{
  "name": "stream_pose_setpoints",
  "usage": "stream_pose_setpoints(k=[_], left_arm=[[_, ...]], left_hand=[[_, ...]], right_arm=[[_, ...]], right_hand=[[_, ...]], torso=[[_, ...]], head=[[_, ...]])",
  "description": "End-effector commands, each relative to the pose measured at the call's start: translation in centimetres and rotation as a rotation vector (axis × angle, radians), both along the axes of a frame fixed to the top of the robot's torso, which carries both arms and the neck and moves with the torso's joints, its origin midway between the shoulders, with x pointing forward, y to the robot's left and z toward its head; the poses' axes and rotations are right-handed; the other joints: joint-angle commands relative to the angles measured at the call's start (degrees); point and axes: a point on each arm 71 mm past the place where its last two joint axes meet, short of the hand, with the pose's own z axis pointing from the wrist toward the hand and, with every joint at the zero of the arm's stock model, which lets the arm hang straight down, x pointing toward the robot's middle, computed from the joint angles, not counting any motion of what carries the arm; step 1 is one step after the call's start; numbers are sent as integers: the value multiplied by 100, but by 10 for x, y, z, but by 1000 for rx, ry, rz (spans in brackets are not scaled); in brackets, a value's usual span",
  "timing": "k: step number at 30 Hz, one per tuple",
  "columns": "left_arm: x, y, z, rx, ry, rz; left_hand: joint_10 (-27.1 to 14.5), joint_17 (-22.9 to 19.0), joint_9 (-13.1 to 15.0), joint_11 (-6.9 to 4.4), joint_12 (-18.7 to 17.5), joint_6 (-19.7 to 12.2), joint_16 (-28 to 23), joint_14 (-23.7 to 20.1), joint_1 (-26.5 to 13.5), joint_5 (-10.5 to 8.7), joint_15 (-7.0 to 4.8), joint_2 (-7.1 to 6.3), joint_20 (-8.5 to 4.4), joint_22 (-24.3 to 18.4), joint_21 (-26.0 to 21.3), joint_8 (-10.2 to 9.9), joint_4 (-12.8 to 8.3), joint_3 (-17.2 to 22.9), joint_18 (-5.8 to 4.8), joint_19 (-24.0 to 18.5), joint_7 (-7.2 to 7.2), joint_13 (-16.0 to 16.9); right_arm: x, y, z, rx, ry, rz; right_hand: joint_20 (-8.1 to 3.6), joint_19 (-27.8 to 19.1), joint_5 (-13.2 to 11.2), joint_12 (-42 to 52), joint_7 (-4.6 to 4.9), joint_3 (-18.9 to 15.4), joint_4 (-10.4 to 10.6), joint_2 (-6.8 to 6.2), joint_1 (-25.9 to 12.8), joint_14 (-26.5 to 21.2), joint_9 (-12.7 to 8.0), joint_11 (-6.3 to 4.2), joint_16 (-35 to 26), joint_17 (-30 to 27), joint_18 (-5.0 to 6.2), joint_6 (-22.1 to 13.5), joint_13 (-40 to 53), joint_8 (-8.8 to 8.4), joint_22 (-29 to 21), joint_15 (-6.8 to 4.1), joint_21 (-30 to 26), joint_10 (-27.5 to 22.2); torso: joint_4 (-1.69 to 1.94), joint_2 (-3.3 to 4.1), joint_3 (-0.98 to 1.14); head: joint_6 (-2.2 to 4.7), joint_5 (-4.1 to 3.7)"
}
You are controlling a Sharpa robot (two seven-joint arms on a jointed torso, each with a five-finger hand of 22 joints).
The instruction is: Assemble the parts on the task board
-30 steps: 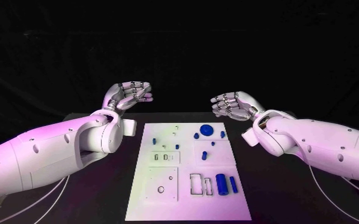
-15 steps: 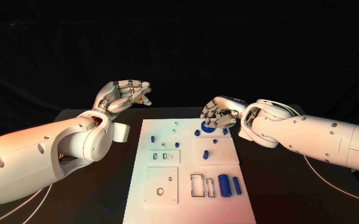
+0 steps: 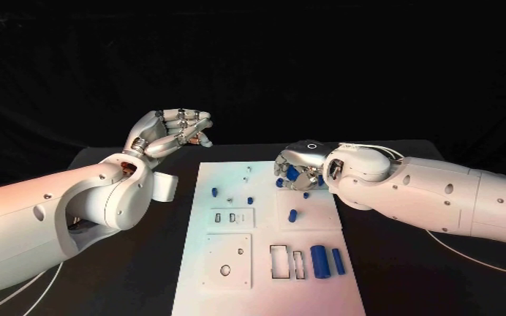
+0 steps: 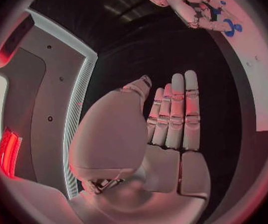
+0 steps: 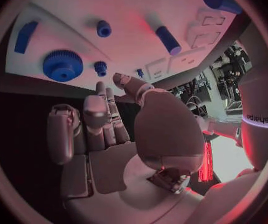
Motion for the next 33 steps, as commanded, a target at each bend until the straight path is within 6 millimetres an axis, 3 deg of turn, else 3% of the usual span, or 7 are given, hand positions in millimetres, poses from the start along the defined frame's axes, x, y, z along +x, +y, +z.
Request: stream_pose_setpoints(k=[1,6,15,20,25,31,33], left_arm=[[-1,-2,3,-2,-8,-27],[-1,0,4,-1,-10,-23],[0,2,5,1,-7,-23],[0,2,6,2,-7,-22],[0,3,7,3,-7,-20],[0,5,7,5,-7,-15],[1,5,7,5,-7,-13]], left_hand=[[7,5,9,15,-25,-29,38,-38,-20,-24,-14,-23,-5,5,20,-14,2,45,-1,-40,9,-2],[7,21,12,17,-34,-33,48,-47,-33,-25,-11,-27,-2,10,29,-17,6,47,-1,-46,12,-1],[5,40,14,20,-44,-39,61,-55,-48,-26,-9,-35,1,15,38,-22,9,45,-1,-54,16,1],[2,52,15,22,-51,-45,69,-59,-57,-26,-7,-40,3,18,44,-27,11,44,-1,-58,19,1],[-2,65,16,25,-60,-52,77,-65,-67,-26,-5,-43,5,22,50,-32,14,44,-1,-63,23,2],[-4,73,17,27,-65,-57,81,-69,-71,-26,-4,-44,6,24,54,-35,14,45,0,-66,26,2],[-4,73,17,27,-65,-57,81,-69,-71,-26,-4,-44,6,24,54,-35,14,45,0,-66,26,2]], right_arm=[[1,0,-2,-102,-51,-16],[1,2,-2,-121,-74,-22],[2,6,-4,-147,-86,-23],[2,9,-8,-149,-84,-18],[2,10,-11,-154,-75,-12],[2,10,-13,-156,-68,-12],[2,10,-14,-154,-69,-13]], right_hand=[[2,59,-29,-23,-6,17,22,-62,17,83,16,8,101,90,-99,-37,11,-29,289,41,64,-39],[15,162,-49,-20,-6,27,44,-73,26,101,52,12,330,313,-140,-43,33,-32,505,45,191,-64],[28,172,-96,-41,-12,30,66,-92,38,81,89,23,443,378,-146,-68,40,-47,551,58,221,-165],[33,163,-107,-44,-9,32,77,-86,43,69,100,29,462,382,-144,-77,39,-52,545,63,218,-209],[35,164,-111,-40,-8,32,83,-82,41,67,103,29,468,385,-144,-77,40,-52,548,64,219,-212],[39,184,-145,-15,-10,41,110,-50,43,65,128,24,528,436,-152,-49,55,-37,595,65,246,-181],[34,239,-239,27,-41,111,122,26,103,76,176,4,637,540,-173,33,87,9,705,42,308,-76]], torso=[[28,50,6],[38,51,4],[25,77,12],[40,96,21],[53,100,16],[28,109,24],[27,108,26]], head=[[-7,-20],[-19,-33],[-8,-6],[-13,2],[-29,-7],[-35,10],[-37,14]])
